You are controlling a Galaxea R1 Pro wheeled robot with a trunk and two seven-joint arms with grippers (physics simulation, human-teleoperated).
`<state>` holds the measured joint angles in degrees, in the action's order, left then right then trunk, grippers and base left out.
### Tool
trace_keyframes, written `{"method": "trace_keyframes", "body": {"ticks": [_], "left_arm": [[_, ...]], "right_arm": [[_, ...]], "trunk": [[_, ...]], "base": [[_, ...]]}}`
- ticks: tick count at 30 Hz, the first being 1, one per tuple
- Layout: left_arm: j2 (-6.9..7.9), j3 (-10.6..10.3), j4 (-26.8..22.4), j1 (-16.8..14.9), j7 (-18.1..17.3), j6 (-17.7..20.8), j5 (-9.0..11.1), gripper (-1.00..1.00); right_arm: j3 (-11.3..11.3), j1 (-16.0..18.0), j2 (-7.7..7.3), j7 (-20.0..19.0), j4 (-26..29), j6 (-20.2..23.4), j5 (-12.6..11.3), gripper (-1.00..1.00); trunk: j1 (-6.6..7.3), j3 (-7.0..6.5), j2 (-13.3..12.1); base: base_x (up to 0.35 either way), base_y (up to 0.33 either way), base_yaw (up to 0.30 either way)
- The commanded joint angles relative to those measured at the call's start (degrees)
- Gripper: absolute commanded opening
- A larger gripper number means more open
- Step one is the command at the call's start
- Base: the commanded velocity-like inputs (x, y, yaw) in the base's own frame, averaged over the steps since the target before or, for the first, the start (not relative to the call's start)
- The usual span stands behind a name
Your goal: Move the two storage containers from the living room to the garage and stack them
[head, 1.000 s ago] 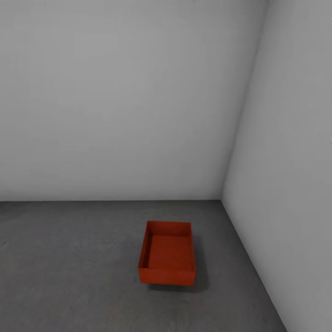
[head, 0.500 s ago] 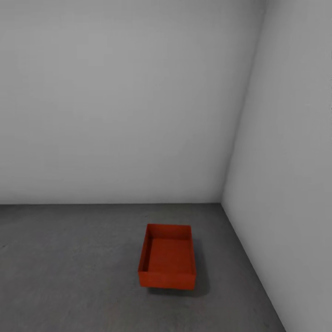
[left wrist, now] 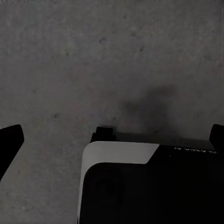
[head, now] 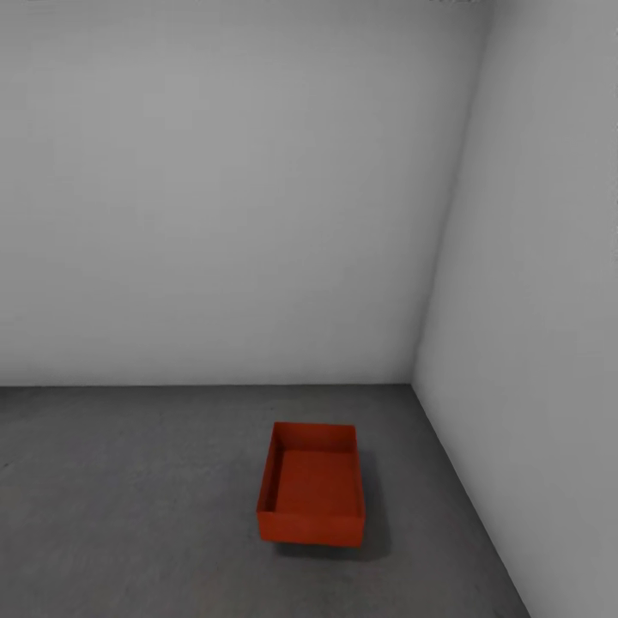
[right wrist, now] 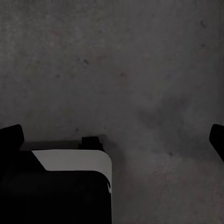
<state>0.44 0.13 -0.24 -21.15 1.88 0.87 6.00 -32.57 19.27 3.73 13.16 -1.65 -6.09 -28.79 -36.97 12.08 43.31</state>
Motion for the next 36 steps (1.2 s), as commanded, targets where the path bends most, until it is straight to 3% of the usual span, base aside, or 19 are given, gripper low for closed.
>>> {"method": "trace_keyframes", "body": {"ticks": [1, 25, 31, 36], "left_arm": [[0.00, -0.04, -0.03, -0.03, 0.06, 0.09, 0.59, 1.00], [-0.64, -0.04, 0.05, 0.08, 0.06, 0.12, 0.51, 1.00], [-2.59, -0.20, 0.05, 1.75, 0.06, 0.10, -0.04, 1.00], [-2.94, -0.21, 0.06, 2.14, 0.07, 0.09, 0.11, 1.00]], "right_arm": [[-0.48, 0.07, 0.05, 0.03, -0.17, -0.32, -0.57, 1.00], [-0.48, 0.07, 0.05, 0.03, -0.17, -0.32, -0.57, 1.00], [-0.48, 0.07, 0.05, 0.03, -0.18, -0.32, -0.57, 1.00], [-0.48, 0.07, 0.05, 0.03, -0.18, -0.32, -0.57, 1.00]], "trunk": [[-0.01, -0.01, 0.06], [-0.01, -2.19, 0.06], [-0.01, -2.74, 0.06], [-0.01, -3.19, 0.06]], "base": [[0.000, 0.000, 0.000], [0.000, 0.000, 0.000], [0.000, 0.000, 0.000], [0.000, 0.000, 0.000]]}}
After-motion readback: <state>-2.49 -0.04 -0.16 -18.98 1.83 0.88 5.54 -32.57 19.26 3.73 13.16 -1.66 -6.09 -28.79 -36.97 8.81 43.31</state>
